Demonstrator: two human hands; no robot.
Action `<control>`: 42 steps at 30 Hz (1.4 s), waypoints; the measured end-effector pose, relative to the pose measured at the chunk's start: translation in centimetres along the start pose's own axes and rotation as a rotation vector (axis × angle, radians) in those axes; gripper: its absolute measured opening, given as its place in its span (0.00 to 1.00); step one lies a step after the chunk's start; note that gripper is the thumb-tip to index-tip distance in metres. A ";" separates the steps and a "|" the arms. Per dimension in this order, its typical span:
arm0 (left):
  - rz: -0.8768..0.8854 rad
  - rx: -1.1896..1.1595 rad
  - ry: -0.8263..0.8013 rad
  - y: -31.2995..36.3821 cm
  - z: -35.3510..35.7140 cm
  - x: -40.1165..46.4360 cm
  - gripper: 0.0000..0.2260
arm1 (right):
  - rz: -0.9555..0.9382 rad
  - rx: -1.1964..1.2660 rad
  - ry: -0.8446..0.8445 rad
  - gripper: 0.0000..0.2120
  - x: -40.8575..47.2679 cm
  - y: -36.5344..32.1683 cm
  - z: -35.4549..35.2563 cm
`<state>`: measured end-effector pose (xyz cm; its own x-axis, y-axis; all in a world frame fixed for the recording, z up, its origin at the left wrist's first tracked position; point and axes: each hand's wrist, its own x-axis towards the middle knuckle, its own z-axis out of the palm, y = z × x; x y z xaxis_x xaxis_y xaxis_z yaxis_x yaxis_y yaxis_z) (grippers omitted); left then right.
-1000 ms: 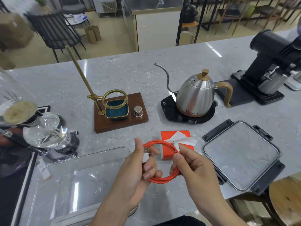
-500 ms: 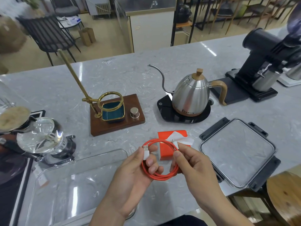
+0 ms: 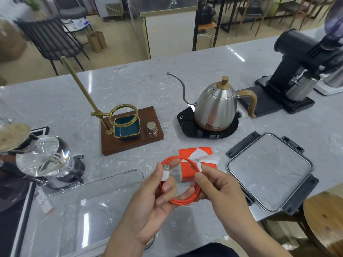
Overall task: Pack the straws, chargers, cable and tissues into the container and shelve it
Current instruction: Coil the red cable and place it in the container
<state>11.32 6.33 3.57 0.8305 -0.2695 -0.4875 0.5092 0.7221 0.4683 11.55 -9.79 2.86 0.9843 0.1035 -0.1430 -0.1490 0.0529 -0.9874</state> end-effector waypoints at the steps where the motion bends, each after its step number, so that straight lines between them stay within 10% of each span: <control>1: 0.001 0.006 0.003 0.0 0.0 0.0 0.19 | 0.002 0.000 -0.005 0.09 0.0 0.0 0.0; 26: 0.223 -0.051 0.130 -2.2 1.3 0.5 0.21 | 0.171 0.511 0.167 0.14 -0.1 1.0 2.3; 42: 0.045 -0.078 0.118 -1.8 0.6 0.0 0.25 | 0.017 0.058 0.076 0.10 -0.9 0.0 1.0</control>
<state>10.50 4.60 3.20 0.8177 -0.1621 -0.5523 0.4488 0.7803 0.4355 10.58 -8.84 3.08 0.9857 0.0290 -0.1662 -0.1684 0.1091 -0.9797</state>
